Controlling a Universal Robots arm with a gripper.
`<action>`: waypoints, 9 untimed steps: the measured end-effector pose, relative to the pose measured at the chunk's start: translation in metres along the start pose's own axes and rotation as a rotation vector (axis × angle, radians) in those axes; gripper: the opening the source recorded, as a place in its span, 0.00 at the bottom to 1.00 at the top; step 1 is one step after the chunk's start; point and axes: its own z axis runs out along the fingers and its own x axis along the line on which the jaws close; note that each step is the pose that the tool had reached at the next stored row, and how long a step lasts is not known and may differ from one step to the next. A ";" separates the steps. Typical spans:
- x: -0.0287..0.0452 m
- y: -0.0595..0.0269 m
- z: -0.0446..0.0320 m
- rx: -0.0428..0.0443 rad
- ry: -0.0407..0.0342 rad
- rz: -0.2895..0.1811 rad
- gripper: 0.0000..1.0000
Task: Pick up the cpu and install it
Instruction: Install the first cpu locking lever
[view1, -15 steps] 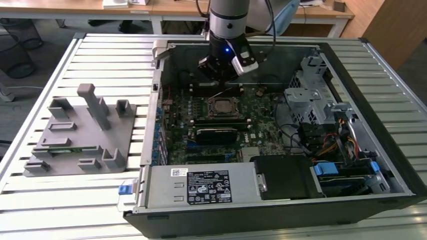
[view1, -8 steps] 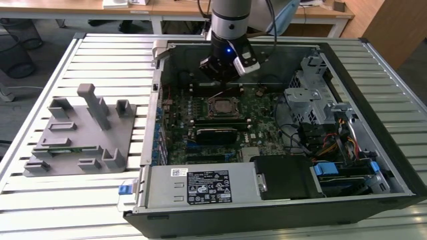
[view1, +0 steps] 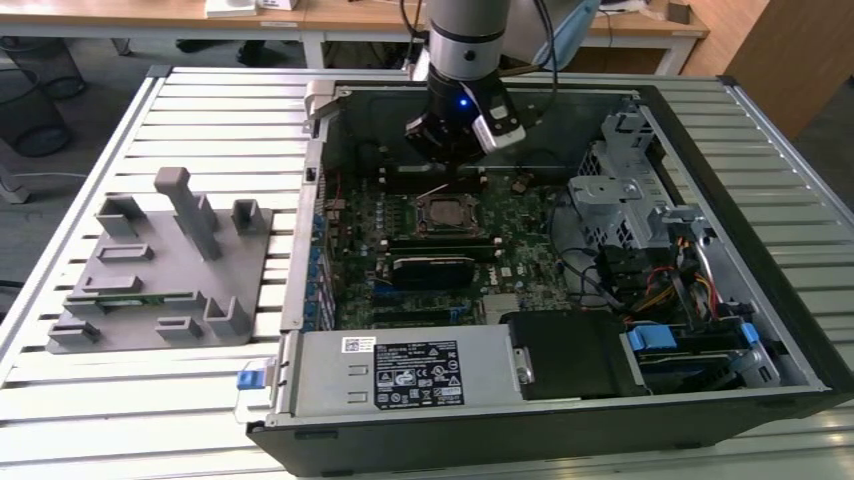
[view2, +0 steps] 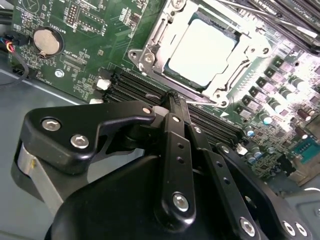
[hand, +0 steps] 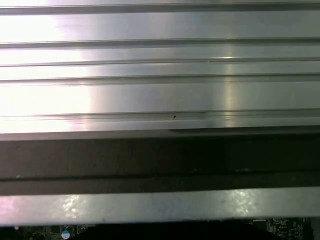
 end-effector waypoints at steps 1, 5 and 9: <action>-0.0005 0.0002 0.0004 -0.0001 -0.0001 0.000 0.11; -0.0011 0.0021 0.0021 -0.0001 -0.0001 0.000 0.11; -0.0014 0.0031 0.0043 -0.0001 -0.0001 0.000 0.11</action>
